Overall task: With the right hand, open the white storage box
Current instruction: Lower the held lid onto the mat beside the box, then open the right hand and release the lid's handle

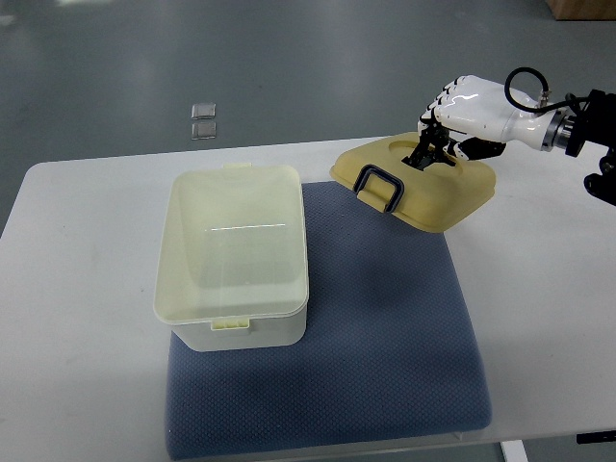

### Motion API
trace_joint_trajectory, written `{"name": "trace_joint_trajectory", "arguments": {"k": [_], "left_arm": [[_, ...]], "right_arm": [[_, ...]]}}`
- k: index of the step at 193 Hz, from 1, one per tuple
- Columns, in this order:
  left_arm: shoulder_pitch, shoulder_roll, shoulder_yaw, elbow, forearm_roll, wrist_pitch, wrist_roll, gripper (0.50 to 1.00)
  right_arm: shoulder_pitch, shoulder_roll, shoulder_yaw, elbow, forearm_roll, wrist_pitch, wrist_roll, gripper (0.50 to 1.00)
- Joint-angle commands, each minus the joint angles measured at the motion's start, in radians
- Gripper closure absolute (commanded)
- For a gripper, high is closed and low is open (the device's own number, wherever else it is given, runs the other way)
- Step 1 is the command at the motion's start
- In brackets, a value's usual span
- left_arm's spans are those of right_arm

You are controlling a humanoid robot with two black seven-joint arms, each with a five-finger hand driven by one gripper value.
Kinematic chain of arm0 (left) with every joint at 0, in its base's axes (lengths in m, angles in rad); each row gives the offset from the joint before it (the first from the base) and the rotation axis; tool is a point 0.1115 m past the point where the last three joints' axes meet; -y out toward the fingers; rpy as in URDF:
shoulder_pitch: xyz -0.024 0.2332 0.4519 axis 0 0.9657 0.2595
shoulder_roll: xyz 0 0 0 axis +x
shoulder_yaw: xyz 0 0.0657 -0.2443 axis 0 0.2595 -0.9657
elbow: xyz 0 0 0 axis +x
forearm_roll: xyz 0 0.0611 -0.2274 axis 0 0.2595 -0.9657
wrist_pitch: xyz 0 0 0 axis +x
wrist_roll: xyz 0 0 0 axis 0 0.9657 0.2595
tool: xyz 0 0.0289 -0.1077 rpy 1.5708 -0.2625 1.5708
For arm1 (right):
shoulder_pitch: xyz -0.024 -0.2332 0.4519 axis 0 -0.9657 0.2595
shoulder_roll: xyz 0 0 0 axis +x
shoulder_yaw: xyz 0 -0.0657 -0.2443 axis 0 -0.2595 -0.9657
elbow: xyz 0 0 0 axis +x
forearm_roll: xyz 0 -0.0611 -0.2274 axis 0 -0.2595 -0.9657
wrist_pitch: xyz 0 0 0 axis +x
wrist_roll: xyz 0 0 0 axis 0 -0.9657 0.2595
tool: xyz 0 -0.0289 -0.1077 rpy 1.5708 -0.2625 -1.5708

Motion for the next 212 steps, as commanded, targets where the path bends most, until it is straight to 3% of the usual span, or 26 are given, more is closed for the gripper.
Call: {"name": "trace_joint_trajectory", "arguments": {"k": [1,52,141,152,167,182,212], "left_arm": [[0.000,0.000,0.000,0.000,0.000,0.000,0.000,0.500],[0.000,0.000,0.000,0.000,0.000,0.000,0.000,0.500],[0.000,0.000,0.000,0.000,0.001,0.000,0.000,0.500],[0.000,0.000,0.000,0.000,0.000,0.000,0.000,0.500],[0.000,0.000,0.000,0.000,0.001,0.000,0.000,0.500],[0.000,0.000,0.000,0.000,0.000,0.000,0.000,0.500],[0.000,0.000,0.000,0.000,0.001,0.000,0.000,0.500]], "right_arm": [[-0.026,0.005,0.000,0.001,-0.028,-0.035,0.000,1.000],[-0.051,0.028,-0.001,0.010,-0.082,-0.095,0.000,1.000],[-0.052,0.106,-0.004,0.013,-0.151,-0.095,0.000,1.000],[-0.052,0.108,-0.006,0.013,-0.151,-0.095,0.000,0.842],[-0.052,0.106,-0.014,0.013,-0.154,-0.095,0.000,0.748],[-0.052,0.106,-0.017,0.013,-0.166,-0.095,0.000,0.709],[-0.062,0.106,-0.021,0.013,-0.171,-0.095,0.000,0.691]]}}
